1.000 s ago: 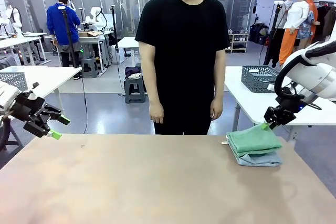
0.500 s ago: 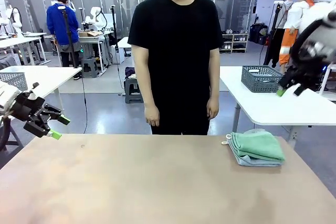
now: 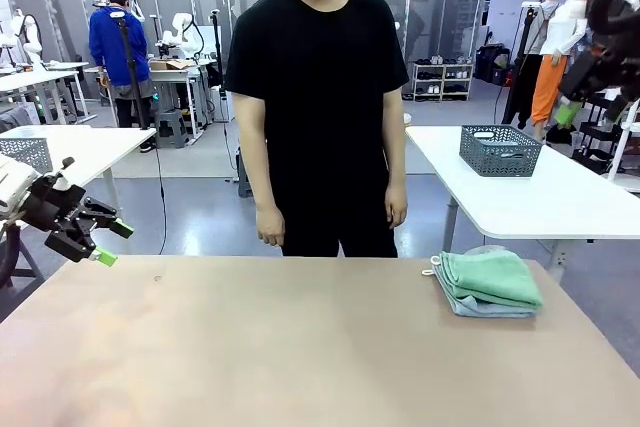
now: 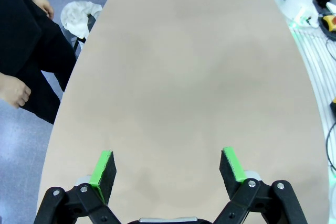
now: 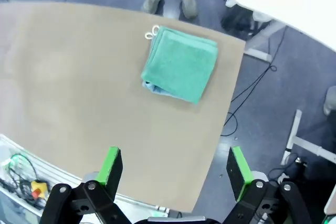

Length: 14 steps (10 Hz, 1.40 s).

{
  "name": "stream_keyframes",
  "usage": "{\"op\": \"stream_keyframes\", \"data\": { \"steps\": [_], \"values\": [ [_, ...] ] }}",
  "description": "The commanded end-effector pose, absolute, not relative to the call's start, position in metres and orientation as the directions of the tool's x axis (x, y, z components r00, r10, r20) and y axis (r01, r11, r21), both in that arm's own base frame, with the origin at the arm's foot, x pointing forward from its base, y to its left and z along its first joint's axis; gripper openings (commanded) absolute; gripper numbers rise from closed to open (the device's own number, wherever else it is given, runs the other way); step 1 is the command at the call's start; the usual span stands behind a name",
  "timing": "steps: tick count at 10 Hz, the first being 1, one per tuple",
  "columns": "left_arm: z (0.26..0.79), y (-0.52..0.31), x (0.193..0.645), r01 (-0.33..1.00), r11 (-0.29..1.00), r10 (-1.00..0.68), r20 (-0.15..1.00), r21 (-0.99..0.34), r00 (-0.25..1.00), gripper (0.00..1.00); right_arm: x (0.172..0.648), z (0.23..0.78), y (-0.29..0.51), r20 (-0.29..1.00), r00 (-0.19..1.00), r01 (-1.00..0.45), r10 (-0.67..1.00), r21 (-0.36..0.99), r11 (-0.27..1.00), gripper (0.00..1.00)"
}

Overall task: Fold the towels and place them in the basket.
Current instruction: Stack the folded Towel with hook on the right side of the table.

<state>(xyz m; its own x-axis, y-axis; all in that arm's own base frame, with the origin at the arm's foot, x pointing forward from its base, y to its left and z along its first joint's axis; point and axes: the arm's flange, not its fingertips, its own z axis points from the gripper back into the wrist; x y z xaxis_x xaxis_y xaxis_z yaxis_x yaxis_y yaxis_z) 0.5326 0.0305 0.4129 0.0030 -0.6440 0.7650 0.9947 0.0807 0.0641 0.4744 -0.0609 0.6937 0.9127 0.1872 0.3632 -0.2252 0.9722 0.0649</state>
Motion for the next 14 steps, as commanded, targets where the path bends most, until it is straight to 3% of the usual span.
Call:
{"op": "stream_keyframes", "data": {
  "steps": [1,3,4,14],
  "values": [
    [0.414,0.03,0.533,0.995,0.078,-0.645,0.764,0.068,-0.002,1.0,0.438,0.686,-0.051,0.403,0.914,-0.093,0.05,0.088,0.992,1.0],
    [0.414,0.03,0.533,0.995,0.078,-0.645,0.764,0.068,-0.002,1.0,0.424,0.69,-0.045,0.425,0.904,-0.042,0.034,0.01,0.999,1.0],
    [0.414,0.03,0.533,0.995,0.078,-0.645,0.764,0.068,-0.002,1.0,0.434,0.705,-0.052,0.395,0.914,-0.136,0.091,0.088,0.987,1.0],
    [0.414,0.03,0.533,0.995,0.078,-0.645,0.764,0.068,-0.002,1.0,0.434,0.705,-0.052,0.395,0.914,-0.136,0.091,0.088,0.987,1.0]
  ]
}}
